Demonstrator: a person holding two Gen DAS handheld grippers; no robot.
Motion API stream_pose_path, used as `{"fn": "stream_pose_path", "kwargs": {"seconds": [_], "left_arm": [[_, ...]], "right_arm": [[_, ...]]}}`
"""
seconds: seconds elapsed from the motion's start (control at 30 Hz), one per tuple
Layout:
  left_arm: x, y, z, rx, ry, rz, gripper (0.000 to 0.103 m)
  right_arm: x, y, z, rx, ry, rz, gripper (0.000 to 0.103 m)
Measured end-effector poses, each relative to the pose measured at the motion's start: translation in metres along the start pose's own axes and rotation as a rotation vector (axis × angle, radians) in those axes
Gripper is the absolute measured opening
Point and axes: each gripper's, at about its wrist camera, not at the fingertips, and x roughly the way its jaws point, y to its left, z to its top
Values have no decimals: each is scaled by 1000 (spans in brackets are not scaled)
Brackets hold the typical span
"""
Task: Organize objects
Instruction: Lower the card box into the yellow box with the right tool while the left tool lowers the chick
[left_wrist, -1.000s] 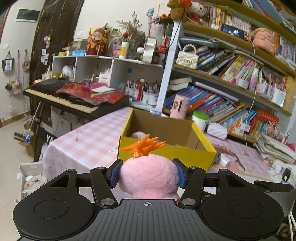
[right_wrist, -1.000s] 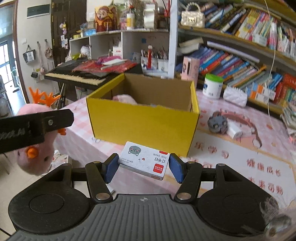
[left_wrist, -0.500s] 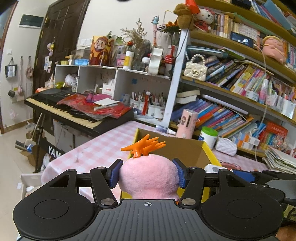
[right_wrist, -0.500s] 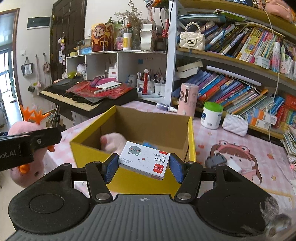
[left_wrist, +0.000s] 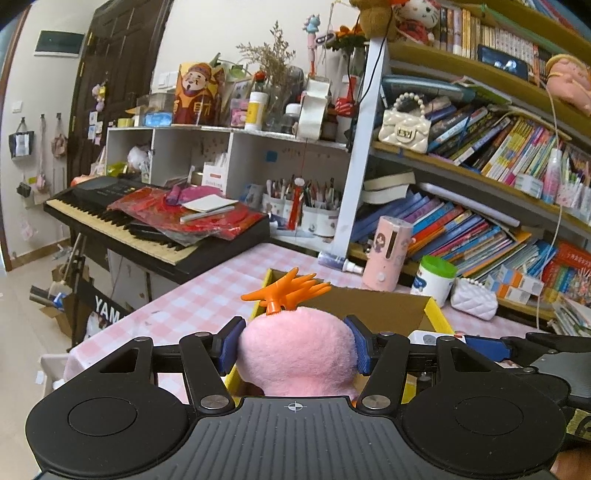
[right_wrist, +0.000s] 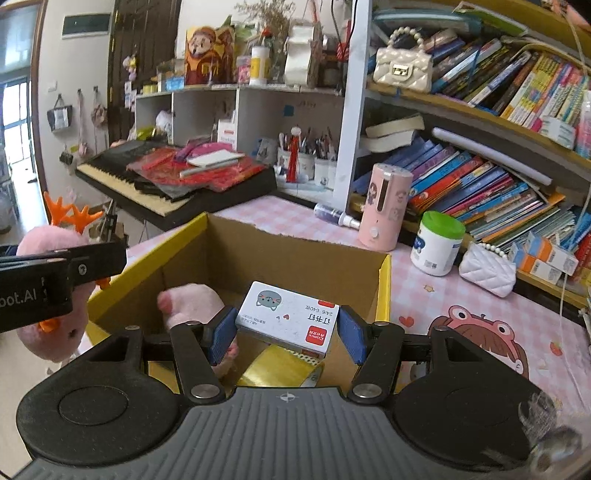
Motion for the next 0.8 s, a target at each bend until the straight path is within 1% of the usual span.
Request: {"fn": "stream_pose_path", "kwargs": {"seconds": [0.23,0.57,0.8], "left_arm": [[28,-10,0,24,40,32,57],[63,-23,-4,48,124,73,57],[80,-29,-7,57,160,88,55]], "right_arm": [[33,-7,5,-66,67,41,57],[81,-15,15,-145,202,136,57],[104,-19,18,-205,273,174,57]]}}
